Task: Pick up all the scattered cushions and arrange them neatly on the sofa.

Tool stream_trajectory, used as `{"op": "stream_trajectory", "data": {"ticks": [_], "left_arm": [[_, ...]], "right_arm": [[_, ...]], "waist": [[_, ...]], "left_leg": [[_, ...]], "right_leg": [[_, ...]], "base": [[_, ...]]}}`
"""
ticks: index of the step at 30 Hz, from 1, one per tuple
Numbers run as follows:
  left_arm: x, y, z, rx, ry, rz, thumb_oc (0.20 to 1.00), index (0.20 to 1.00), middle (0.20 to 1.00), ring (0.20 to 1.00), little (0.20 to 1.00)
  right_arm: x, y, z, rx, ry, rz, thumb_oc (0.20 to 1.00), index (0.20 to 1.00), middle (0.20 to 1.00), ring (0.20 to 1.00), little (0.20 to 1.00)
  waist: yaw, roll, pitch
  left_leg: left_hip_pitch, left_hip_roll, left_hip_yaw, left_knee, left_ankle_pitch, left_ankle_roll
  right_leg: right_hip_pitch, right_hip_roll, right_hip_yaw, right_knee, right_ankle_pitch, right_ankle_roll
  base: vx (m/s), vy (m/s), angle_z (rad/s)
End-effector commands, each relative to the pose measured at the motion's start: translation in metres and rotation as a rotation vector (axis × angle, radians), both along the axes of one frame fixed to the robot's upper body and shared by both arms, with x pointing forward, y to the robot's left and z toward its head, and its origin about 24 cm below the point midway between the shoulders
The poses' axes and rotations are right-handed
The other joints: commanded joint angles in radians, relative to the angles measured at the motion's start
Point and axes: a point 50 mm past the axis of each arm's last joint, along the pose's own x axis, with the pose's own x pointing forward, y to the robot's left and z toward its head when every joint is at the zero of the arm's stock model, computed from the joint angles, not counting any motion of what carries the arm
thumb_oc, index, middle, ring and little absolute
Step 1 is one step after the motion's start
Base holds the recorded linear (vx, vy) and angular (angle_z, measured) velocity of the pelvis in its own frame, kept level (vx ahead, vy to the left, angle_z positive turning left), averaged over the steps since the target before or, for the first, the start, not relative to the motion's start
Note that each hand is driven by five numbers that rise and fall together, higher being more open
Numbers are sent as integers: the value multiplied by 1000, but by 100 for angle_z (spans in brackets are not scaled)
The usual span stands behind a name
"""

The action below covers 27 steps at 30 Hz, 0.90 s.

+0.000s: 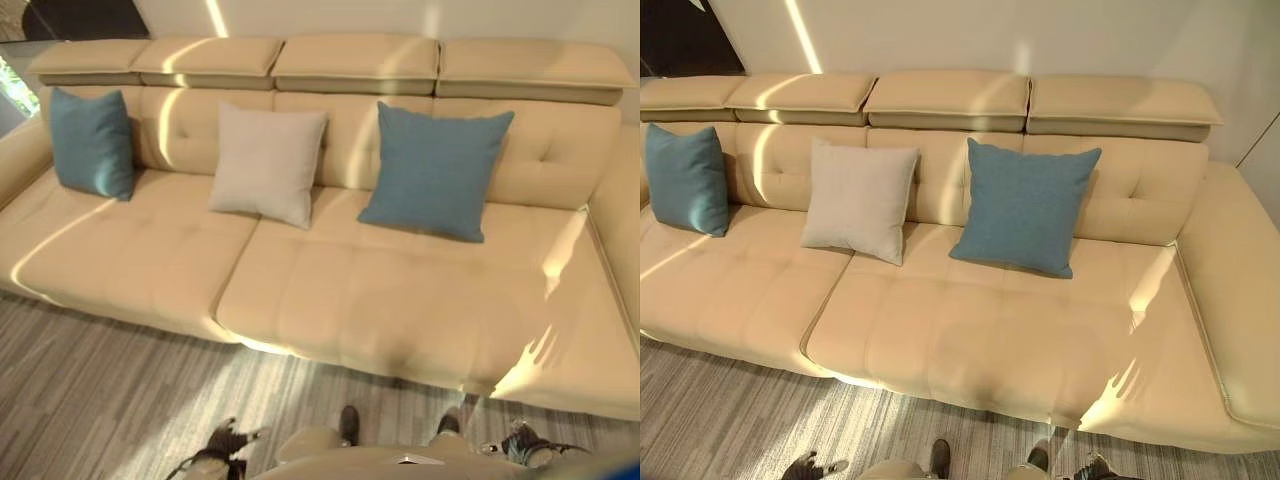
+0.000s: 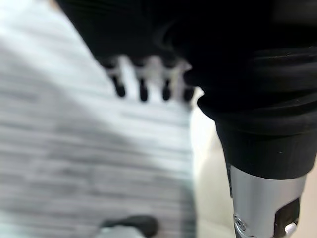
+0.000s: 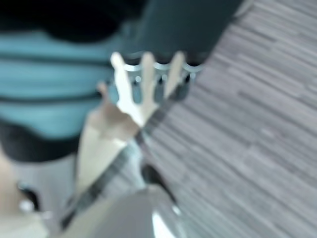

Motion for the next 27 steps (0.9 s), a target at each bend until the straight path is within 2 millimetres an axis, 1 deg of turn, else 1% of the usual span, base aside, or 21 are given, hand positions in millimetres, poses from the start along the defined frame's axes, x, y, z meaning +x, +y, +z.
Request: {"op": "stream_trajectory", "data": {"ticks": [1, 2, 3, 4, 6, 12, 14, 20, 21, 27], "left_arm": [[12, 10, 4, 31, -19, -9, 1000, 1000, 1000, 1000, 1000], [6, 8, 2, 23, -4, 9, 1000, 1000, 1000, 1000, 1000], [6, 8, 2, 23, -4, 9, 1000, 1000, 1000, 1000, 1000], [4, 4, 1, 18, 4, 11, 1000, 1000, 1000, 1000, 1000], [6, 2, 0, 15, 3, 5, 1000, 1000, 1000, 1000, 1000], [12, -6, -1, -4, -6, -5, 1000, 1000, 1000, 1000, 1000], [11, -6, -2, -3, 0, -11, 1000, 1000, 1000, 1000, 1000], [11, -7, -2, -3, 6, -27, 1000, 1000, 1000, 1000, 1000], [11, -8, -2, -3, 8, -33, 1000, 1000, 1000, 1000, 1000], [12, -9, -2, -8, 9, -42, 1000, 1000, 1000, 1000, 1000]], "right_arm": [[7, -9, 5, -26, -26, 3, 1000, 1000, 1000, 1000, 1000], [9, -8, 5, -23, -35, 0, 1000, 1000, 1000, 1000, 1000], [9, -8, 5, -23, -35, 0, 1000, 1000, 1000, 1000, 1000], [9, -10, 6, -30, -39, -8, 1000, 1000, 1000, 1000, 1000], [11, -11, 7, -34, -48, -18, 1000, 1000, 1000, 1000, 1000], [5, -8, 4, -34, -39, -41, 1000, 1000, 1000, 1000, 1000], [3, -7, 4, -31, -36, -45, 1000, 1000, 1000, 1000, 1000], [-1, -6, 2, -27, -26, -57, 1000, 1000, 1000, 1000, 1000], [-6, -6, 1, -29, -12, -63, 1000, 1000, 1000, 1000, 1000], [-6, -4, 0, -27, -9, -57, 1000, 1000, 1000, 1000, 1000]], "waist": [[20, -81, -29], [16, -84, -45], [16, -84, -45], [7, -81, -48], [3, -78, -47], [5, -69, -49], [4, -68, -50], [-3, -66, -50], [-5, -65, -51], [-13, -60, -51]], "left_leg": [[0, 1, -50, 50, -112, -101], [10, 11, -41, 25, -99, -110], [11, 11, -41, 24, -99, -111], [19, 26, -38, -5, -79, -123], [19, 34, -43, -20, -64, -130], [25, 50, -43, -59, -31, -144], [33, 55, -41, -68, -24, -146], [63, 60, -28, -88, -21, -149], [72, 61, -23, -91, -24, -149], [93, 60, -17, -97, -31, -148]], "right_leg": [[114, 24, -47, -280, 158, 16], [124, 41, -39, -330, 164, 24], [126, 42, -39, -332, 165, 24], [136, 66, -31, -378, 168, 26], [141, 78, -33, -402, 171, 26], [130, 103, -28, -413, 164, 24], [132, 107, -26, -413, 161, 23], [144, 115, -17, -413, 156, 23], [149, 116, -15, -413, 155, 23], [156, 115, -5, -413, 154, 24]], "base": [[33, -202, -21], [19, -162, 0], [-6, -248, 4], [-43, -173, 2], [-65, -150, -8], [-28, -46, -4], [0, 0, 0], [20, -17, -4], [0, 0, 0], [24, 7, -2]]}}
